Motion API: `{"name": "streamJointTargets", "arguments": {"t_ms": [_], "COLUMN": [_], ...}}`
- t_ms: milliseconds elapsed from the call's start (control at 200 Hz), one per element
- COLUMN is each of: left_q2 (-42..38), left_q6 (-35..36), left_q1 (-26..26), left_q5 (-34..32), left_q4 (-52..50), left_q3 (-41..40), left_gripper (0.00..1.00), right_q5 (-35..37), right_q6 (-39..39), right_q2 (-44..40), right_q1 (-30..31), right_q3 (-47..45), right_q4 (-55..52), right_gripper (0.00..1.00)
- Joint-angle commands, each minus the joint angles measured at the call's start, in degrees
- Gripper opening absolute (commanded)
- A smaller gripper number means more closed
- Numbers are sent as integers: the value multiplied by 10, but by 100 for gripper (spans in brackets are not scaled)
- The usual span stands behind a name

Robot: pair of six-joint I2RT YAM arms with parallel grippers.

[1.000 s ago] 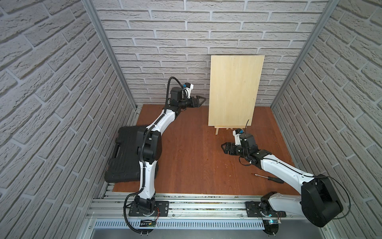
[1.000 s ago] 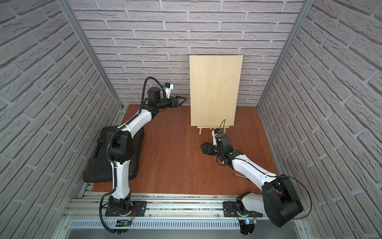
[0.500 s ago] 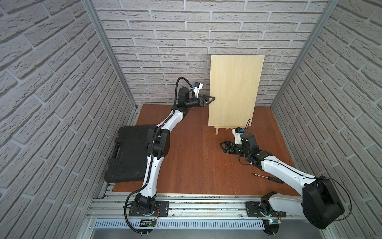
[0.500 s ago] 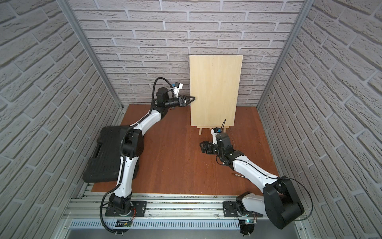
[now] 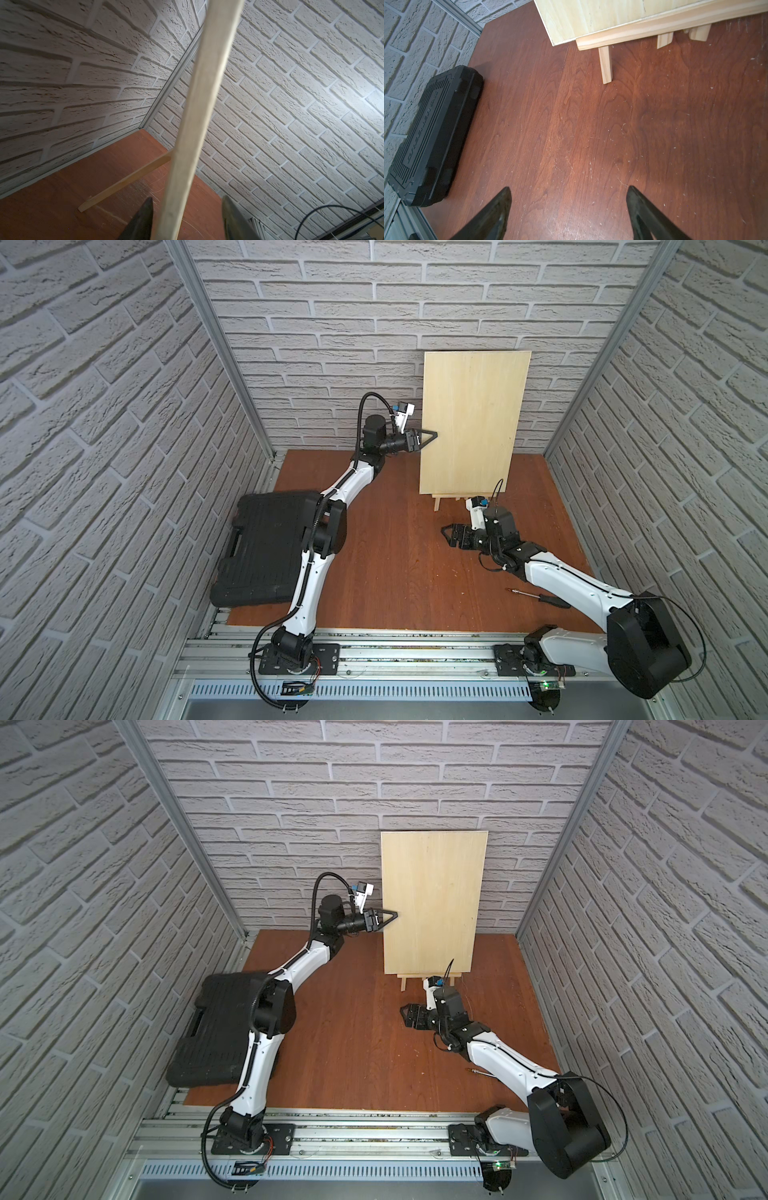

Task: Disassemble the easel
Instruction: Adjust the easel at the center of the board.

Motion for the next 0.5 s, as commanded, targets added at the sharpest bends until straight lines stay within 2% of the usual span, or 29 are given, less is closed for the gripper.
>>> {"name": "streamJointTargets", "arguments": {"t_ms": [0,125,295,495], "left_q2": [5,4,-7,-44], "left_q6": [5,11,19,89], "left_q1": [-13,-20,-37,-61], "left_q5": [20,20,12,-21], "left_q4": [50,56,77,61], "left_q3": [21,18,-5,-52], "left_gripper": [44,35,29,19], "right_q5": [-8,-9,-7,-7], "right_q6": [-8,-8,-8,-7], "right_q2": [9,11,11,9], "right_q1": [4,4,4,4], "right_q3": [5,8,7,6], "right_q4": [20,20,20,20], "right_gripper": [86,85,85,85]}}
